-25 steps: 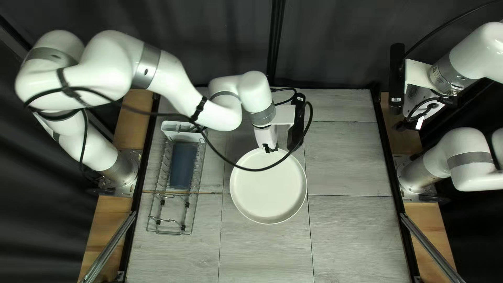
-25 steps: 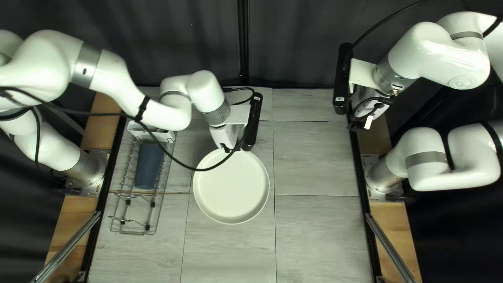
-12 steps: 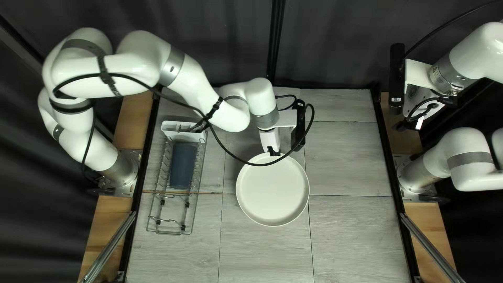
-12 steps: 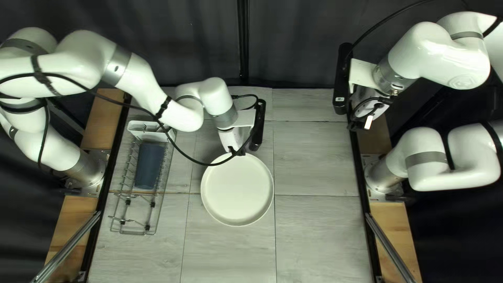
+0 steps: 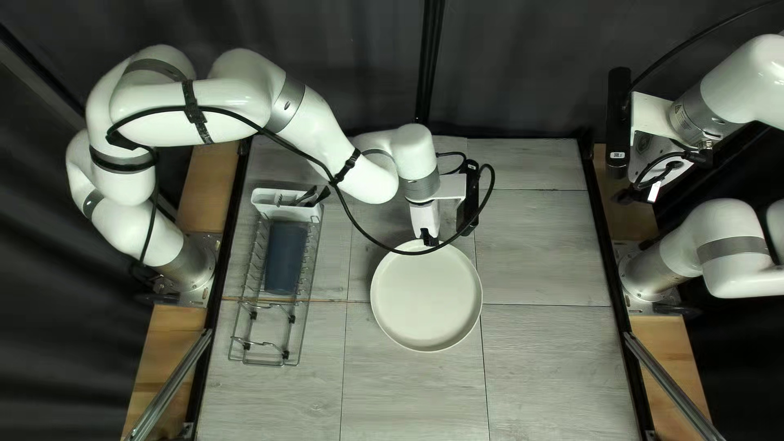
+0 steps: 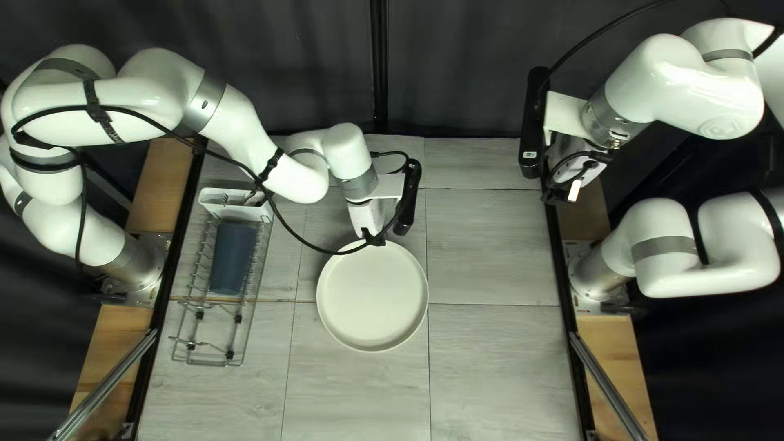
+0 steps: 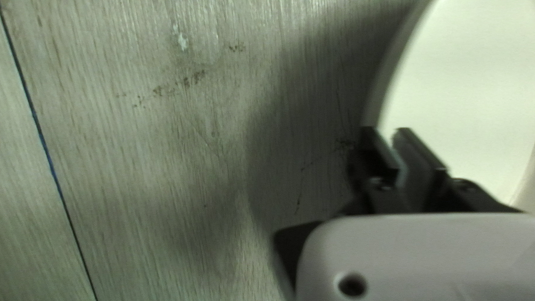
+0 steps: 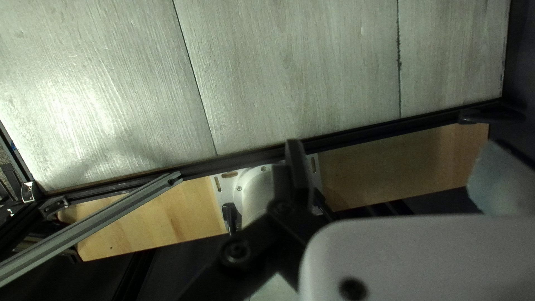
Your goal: Pick up and place plate onto table. Place down one fork to the left of the plate. Place spoon and knife to the right of the plate. Place cup above the knife and spoon
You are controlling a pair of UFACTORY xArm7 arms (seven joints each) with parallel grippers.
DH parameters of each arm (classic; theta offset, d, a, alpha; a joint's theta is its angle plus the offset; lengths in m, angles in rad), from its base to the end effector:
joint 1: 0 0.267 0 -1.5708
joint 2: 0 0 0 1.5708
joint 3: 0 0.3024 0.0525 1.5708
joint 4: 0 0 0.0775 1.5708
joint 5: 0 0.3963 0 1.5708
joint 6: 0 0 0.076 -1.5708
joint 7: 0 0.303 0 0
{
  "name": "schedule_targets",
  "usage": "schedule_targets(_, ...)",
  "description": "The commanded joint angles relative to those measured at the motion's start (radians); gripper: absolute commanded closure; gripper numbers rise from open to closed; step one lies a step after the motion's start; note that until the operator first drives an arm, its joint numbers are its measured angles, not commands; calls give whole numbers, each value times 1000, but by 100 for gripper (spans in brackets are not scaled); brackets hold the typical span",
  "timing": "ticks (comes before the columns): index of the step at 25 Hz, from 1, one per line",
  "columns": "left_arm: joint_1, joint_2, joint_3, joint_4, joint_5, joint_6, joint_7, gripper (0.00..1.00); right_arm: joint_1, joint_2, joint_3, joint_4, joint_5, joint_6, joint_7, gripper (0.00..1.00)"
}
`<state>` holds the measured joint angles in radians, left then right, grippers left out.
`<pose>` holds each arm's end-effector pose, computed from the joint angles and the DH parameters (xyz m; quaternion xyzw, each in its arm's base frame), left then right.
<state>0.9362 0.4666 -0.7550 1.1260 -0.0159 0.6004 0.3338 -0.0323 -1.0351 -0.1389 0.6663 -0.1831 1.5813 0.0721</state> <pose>0.6145 0.0681 0.0311 0.9830 -0.0278 0.1266 0.1300 0.2533 -0.0863 0.3003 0.9931 -0.0971 0.0567 0.0327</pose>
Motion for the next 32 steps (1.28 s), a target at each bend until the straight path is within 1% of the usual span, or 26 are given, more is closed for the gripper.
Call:
schedule_targets(1,38,-47,-26,-38,-32,3,22,0,0,0,0,0,0,0,0,0)
schedule_targets(3,51,-78,-38,-52,-47,13,24,0,0,0,0,0,0,0,0,0)
schedule_targets(8,104,-229,-86,-104,-125,89,49,0,0,0,0,0,0,0,0,0)
schedule_targets(10,128,-310,-99,-130,-179,126,75,0,0,0,0,0,0,0,0,0)
schedule_targets(11,143,-386,-100,-157,-237,156,108,0,0,0,0,0,0,0,0,0)
schedule_targets(13,147,-476,-85,-191,-306,188,149,0,0,0,0,0,0,0,0,0)
schedule_targets(14,141,-549,-63,-221,-358,215,180,0,0,0,0,0,0,0,0,0)
schedule_targets(15,138,-576,-54,-232,-374,224,189,0,0,0,0,0,0,0,0,0)
schedule_targets(17,117,-685,-14,-277,-429,270,220,0,0,0,0,0,0,0,0,0)
schedule_targets(18,115,-700,-10,-283,-433,275,221,0,0,0,0,0,0,0,0,0)
schedule_targets(19,108,-751,6,-301,-441,302,226,0,0,0,0,0,0,0,0,0)
schedule_targets(25,92,-916,68,-355,-435,405,241,0,0,0,0,0,0,0,0,0)
schedule_targets(29,76,-1027,107,-369,-402,499,261,0,0,0,0,0,0,0,0,0)
schedule_targets(32,62,-1087,128,-390,-385,541,282,0,0,0,0,0,0,0,0,0)
